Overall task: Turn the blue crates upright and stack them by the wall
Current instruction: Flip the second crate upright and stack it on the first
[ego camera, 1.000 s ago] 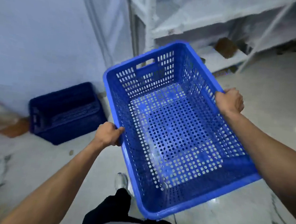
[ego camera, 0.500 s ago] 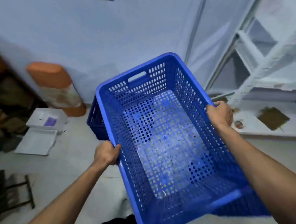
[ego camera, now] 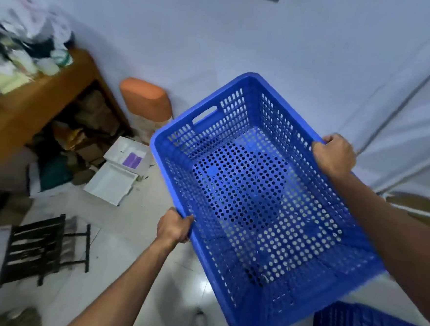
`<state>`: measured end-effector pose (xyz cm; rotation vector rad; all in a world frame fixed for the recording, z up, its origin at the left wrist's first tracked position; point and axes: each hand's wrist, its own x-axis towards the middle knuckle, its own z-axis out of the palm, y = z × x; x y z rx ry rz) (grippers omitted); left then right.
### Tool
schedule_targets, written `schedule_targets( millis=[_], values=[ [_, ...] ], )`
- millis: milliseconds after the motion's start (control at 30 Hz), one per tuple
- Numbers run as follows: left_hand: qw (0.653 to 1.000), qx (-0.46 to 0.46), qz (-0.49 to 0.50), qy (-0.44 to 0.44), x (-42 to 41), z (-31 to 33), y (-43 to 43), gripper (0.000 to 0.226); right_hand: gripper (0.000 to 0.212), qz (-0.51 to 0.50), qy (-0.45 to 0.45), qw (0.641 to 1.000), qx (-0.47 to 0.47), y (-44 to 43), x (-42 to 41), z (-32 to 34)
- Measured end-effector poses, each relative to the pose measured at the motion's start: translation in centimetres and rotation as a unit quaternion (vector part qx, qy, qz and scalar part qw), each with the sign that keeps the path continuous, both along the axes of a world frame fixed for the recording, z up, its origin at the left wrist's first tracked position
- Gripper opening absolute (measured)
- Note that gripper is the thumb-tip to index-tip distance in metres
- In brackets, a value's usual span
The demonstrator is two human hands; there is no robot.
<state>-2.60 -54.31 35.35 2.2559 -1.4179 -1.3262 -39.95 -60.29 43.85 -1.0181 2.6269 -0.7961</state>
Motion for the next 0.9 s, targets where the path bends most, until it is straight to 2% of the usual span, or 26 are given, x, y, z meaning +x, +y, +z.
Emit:
schedule_targets(
  millis=[233,400,700,900],
  values=[
    [0.994,0.028,0.104,0.004,-4.8,-3.7,-6.8,0.025,0.022,0.112,-0.027,0.993,0.008,-13.2,-3.6,-2.9],
    [0.983,0.040,0.178,0.012,-7.5,-5.7,-10.1,0.032,0.009,0.181,-0.014,0.983,0.000,-21.2,-4.3,-4.5],
    [0.942,0.124,0.288,0.121,-9.5,-8.6,-14.2,0.012,0.003,0.278,-0.012,0.960,0.038,-31.0,-2.8,-9.0],
    [0.915,0.172,0.326,0.167,-9.6,-11.6,-15.5,0.014,0.016,0.294,0.035,0.951,0.091,-34.8,-0.6,-13.3]
  ],
)
